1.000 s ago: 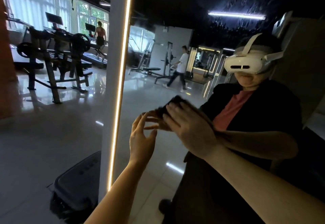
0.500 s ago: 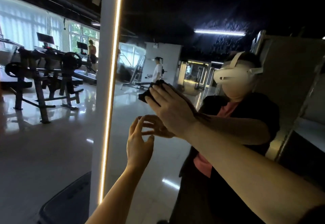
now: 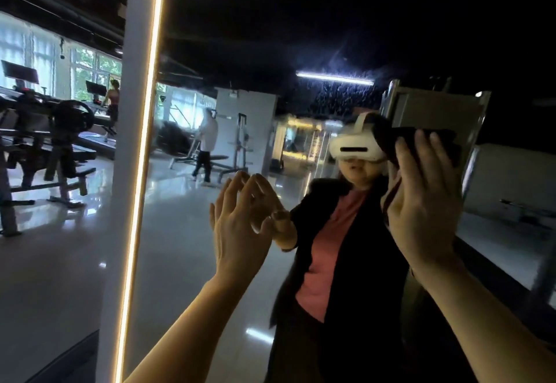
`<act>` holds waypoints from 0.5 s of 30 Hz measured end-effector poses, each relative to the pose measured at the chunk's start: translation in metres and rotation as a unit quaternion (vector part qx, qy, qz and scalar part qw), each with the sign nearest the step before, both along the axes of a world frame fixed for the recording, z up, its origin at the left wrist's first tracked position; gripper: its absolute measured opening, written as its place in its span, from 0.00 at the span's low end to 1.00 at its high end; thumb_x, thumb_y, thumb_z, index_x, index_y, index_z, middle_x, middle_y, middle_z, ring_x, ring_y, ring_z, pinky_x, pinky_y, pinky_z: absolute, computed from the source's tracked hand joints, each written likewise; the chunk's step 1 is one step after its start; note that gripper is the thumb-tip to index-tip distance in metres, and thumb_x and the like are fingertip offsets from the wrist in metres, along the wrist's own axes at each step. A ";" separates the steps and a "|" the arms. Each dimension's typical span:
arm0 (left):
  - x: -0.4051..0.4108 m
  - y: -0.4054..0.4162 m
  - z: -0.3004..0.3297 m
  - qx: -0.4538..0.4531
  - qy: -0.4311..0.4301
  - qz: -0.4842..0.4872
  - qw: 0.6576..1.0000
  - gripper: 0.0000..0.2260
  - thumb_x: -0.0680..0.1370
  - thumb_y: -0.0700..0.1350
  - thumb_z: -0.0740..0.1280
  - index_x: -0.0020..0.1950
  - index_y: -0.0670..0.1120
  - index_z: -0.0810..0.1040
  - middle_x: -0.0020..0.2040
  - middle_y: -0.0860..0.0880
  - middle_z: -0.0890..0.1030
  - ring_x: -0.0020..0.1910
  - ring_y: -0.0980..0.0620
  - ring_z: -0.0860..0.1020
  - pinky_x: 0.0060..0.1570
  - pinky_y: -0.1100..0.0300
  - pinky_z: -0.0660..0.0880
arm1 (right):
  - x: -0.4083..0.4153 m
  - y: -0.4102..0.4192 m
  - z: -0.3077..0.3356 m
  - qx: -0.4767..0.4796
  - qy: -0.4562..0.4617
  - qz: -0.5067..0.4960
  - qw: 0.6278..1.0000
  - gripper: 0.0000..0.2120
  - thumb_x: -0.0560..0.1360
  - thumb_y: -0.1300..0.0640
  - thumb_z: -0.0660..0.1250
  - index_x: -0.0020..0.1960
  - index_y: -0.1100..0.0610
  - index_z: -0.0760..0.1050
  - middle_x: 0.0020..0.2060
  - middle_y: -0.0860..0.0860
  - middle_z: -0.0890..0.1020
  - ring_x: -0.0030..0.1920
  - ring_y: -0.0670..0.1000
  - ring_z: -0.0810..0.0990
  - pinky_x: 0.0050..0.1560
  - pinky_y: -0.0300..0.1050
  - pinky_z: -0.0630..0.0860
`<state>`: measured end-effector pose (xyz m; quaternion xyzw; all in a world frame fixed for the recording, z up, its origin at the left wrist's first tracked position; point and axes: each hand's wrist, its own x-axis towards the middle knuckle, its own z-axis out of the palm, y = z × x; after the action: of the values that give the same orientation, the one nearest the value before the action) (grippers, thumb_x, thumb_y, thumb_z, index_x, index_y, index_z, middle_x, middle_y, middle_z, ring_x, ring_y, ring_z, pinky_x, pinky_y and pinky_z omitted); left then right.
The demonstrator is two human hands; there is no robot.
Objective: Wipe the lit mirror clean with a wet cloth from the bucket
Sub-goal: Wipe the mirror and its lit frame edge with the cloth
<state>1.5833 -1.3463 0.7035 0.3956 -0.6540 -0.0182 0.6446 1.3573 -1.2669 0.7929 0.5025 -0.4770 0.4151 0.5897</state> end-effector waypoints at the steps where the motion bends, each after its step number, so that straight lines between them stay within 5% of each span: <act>1: 0.001 -0.002 0.001 -0.003 -0.001 0.000 1.000 0.35 0.70 0.40 0.76 0.75 0.47 0.67 0.77 0.45 0.64 0.77 0.42 0.58 0.71 0.34 0.60 | 0.002 0.001 0.003 -0.018 -0.029 0.015 0.999 0.18 0.84 0.63 0.53 0.71 0.64 0.71 0.71 0.63 0.71 0.74 0.62 0.66 0.75 0.59 0.60; 4: 0.008 -0.009 0.006 -0.024 -0.004 0.008 1.000 0.36 0.69 0.42 0.77 0.75 0.48 0.67 0.76 0.45 0.64 0.76 0.42 0.59 0.70 0.34 0.62 | 0.026 -0.013 0.026 -0.041 -0.077 0.034 0.996 0.21 0.83 0.59 0.52 0.71 0.66 0.70 0.70 0.66 0.71 0.72 0.65 0.67 0.78 0.47 0.46; 8: 0.025 -0.024 0.018 -0.042 0.008 0.026 0.999 0.33 0.70 0.52 0.71 0.73 0.45 0.68 0.75 0.43 0.67 0.75 0.41 0.61 0.69 0.35 0.64 | 0.069 -0.054 0.055 -0.017 -0.043 0.018 0.999 0.25 0.79 0.62 0.61 0.76 0.62 0.64 0.72 0.66 0.68 0.74 0.66 0.64 0.72 0.66 0.63; 11: 0.041 -0.036 0.030 -0.045 0.026 0.037 0.998 0.31 0.72 0.53 0.69 0.73 0.44 0.70 0.74 0.43 0.68 0.75 0.42 0.62 0.71 0.36 0.62 | 0.116 -0.077 0.070 0.041 -0.012 0.006 0.999 0.27 0.80 0.57 0.49 0.77 0.61 0.61 0.73 0.68 0.65 0.75 0.68 0.61 0.72 0.69 0.61; 15: 0.068 -0.056 0.038 -0.030 0.042 0.056 0.997 0.30 0.72 0.53 0.68 0.73 0.45 0.70 0.74 0.45 0.69 0.76 0.43 0.61 0.71 0.36 0.61 | 0.163 -0.109 0.075 0.089 0.041 -0.027 0.995 0.28 0.80 0.55 0.52 0.78 0.61 0.58 0.74 0.69 0.63 0.76 0.68 0.59 0.75 0.67 0.56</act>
<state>1.6511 -1.4023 0.7417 0.4112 -0.6033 0.0210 0.6830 1.5200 -1.3764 0.8681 0.5566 -0.5008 0.3337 0.5728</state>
